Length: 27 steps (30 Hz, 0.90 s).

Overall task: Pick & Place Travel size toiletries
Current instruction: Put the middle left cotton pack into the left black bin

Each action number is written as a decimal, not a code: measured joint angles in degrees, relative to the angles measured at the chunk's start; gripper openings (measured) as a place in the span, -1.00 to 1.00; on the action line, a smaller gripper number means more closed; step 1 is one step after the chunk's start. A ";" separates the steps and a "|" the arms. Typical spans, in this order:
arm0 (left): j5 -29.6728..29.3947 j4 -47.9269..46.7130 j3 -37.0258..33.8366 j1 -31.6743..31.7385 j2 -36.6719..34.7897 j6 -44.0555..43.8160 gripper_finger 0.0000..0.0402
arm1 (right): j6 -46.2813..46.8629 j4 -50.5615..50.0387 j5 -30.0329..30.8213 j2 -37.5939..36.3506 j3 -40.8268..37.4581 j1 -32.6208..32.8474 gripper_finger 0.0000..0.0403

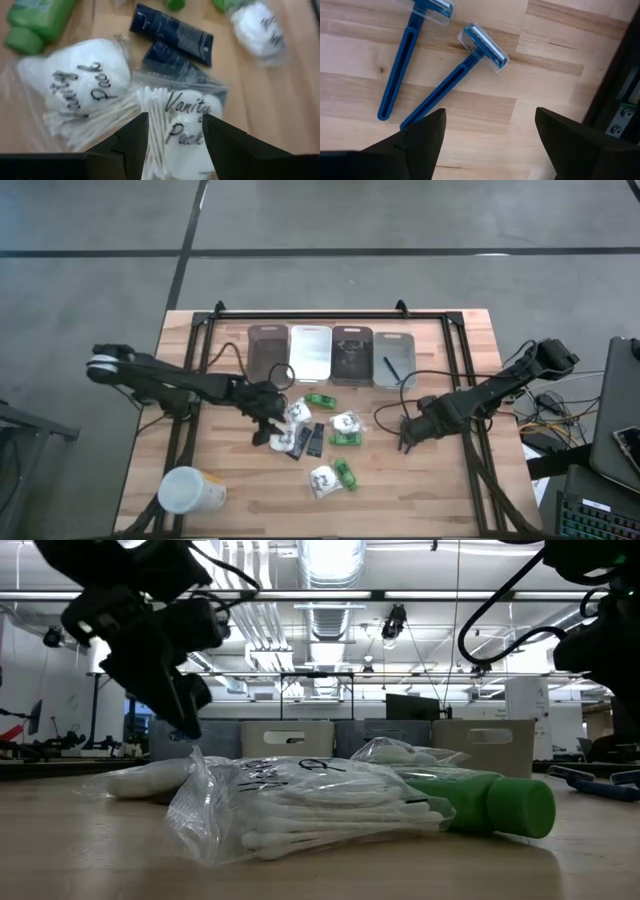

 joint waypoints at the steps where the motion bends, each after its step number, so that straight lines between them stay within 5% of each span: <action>1: 0.00 -0.01 1.01 0.02 1.39 1.21 -0.05 | -0.06 0.01 0.00 0.00 -0.09 0.00 0.54; 17: 5.97 -1.39 6.82 0.59 13.80 0.13 -0.09 | -0.53 0.60 0.00 0.00 -1.32 0.00 0.64; 27: 6.17 -4.11 6.73 0.44 12.71 0.44 -0.76 | -0.44 2.34 0.02 0.00 -2.51 0.00 0.49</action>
